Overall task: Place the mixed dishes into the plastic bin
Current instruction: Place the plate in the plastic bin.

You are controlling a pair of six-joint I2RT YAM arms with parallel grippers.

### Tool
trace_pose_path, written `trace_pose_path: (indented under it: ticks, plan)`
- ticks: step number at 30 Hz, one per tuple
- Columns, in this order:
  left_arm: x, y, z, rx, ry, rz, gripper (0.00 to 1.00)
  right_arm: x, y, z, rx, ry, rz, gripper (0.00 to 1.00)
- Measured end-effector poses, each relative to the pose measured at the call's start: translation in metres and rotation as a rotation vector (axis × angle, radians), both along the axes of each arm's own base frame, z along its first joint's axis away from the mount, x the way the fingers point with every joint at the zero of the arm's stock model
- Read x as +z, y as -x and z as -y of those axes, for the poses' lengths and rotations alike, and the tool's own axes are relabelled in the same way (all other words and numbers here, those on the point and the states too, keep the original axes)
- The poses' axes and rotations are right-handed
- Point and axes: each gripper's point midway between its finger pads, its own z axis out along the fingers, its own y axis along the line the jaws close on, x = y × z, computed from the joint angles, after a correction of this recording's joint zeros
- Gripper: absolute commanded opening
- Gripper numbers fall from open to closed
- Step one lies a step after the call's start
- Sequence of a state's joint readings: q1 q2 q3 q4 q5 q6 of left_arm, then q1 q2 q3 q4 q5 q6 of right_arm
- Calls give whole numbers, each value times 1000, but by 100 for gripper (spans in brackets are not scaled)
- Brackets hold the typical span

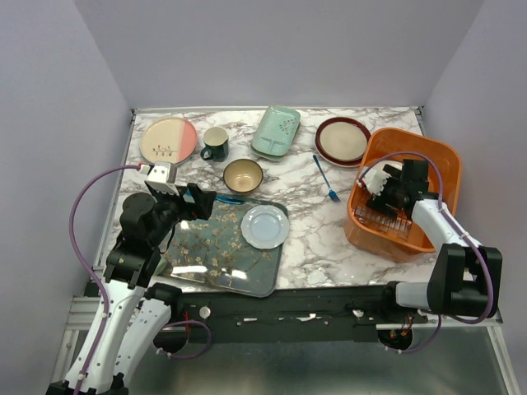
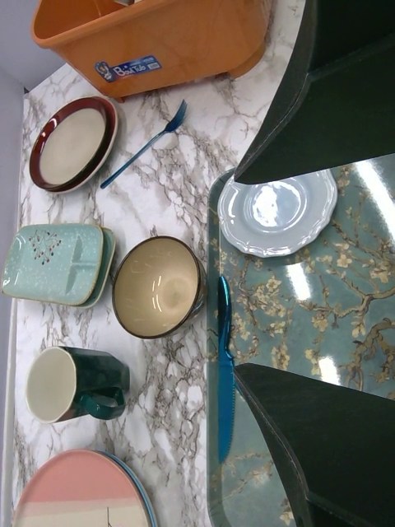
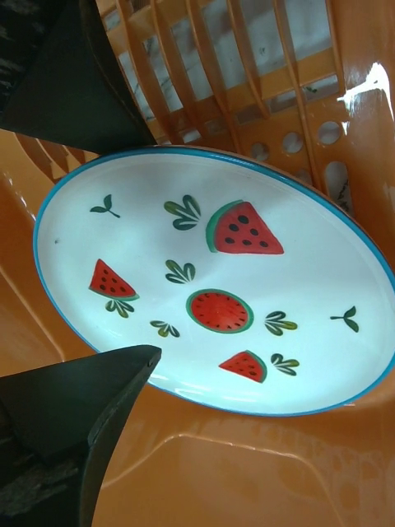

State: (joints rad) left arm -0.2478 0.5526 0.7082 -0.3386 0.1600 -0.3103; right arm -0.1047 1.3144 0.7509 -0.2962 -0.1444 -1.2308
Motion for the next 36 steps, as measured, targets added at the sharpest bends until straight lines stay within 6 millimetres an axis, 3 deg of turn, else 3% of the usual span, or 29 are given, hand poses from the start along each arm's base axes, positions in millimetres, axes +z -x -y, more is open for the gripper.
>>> trace_pose_path:
  ticks: [20,31,36]
  plan:
    - [0,1,3,-17,3,-1,99,32,16,-23,-41,-179,-30,100]
    - [0,2,6,-34,6,-4,99,65,19,-38,-103,-333,0,100]
    - [-2,1,9,-51,14,-14,99,95,23,-51,-138,-451,48,100]
